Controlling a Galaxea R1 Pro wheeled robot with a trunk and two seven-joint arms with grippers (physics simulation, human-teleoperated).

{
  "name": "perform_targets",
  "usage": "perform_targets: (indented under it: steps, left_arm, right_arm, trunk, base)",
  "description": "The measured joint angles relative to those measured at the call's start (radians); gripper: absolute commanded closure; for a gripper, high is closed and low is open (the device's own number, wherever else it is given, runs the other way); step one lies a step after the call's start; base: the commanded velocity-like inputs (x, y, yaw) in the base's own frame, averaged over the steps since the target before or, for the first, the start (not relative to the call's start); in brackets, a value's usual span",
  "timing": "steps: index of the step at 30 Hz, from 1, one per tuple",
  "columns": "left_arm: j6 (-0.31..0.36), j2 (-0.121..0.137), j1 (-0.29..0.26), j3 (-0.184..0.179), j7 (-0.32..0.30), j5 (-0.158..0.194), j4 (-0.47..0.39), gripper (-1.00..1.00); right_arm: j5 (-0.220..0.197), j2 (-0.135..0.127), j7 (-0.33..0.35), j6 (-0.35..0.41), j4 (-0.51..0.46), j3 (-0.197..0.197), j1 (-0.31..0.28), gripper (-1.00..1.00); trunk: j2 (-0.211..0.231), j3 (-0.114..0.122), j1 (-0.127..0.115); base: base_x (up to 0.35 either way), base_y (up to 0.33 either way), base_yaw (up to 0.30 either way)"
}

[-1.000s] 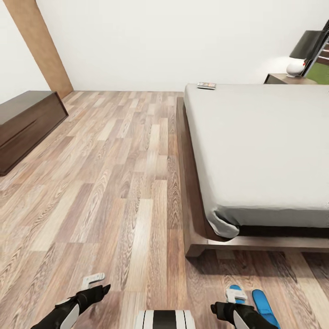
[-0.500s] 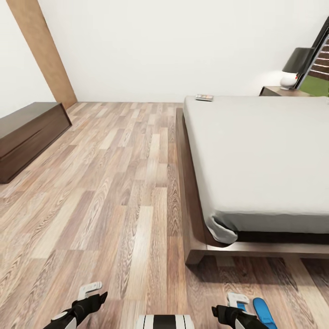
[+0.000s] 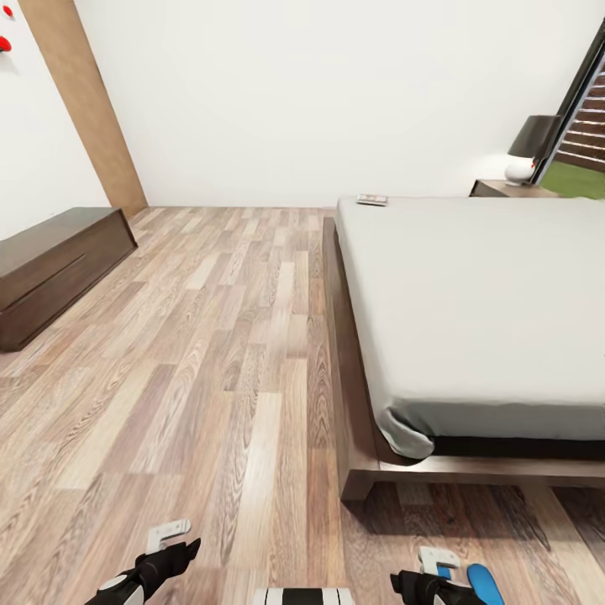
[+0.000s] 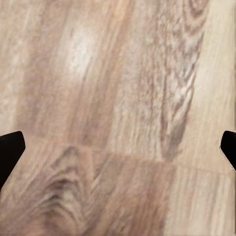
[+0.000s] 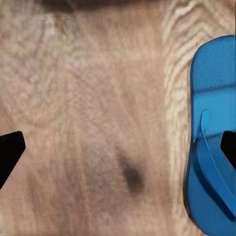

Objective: In the bedroom, move the book from the bed onto either nightstand, and place the two sandals side by side next to the bed.

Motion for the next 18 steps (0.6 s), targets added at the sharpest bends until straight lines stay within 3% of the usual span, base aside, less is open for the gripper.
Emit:
perform_targets:
  steps: [6, 18]
  left_arm:
    - [0.0, 0.003, 0.0, 0.001, 0.0, 0.0, 0.0, -1.0]
    - [0.0, 0.005, 0.0, 0.001, 0.0, 0.0, -0.001, -1.0]
  right_arm:
    - [0.002, 0.001, 0.0, 0.0, 0.002, 0.0, 0.0, -1.0]
    - [0.003, 0.001, 0.0, 0.0, 0.003, 0.0, 0.0, -1.0]
  trunk:
    - [0.001, 0.023, -0.003]
    - [0.004, 0.07, -0.008]
  base:
    - [0.0, 0.0, 0.155]
    - [0.0, 0.0, 0.27]
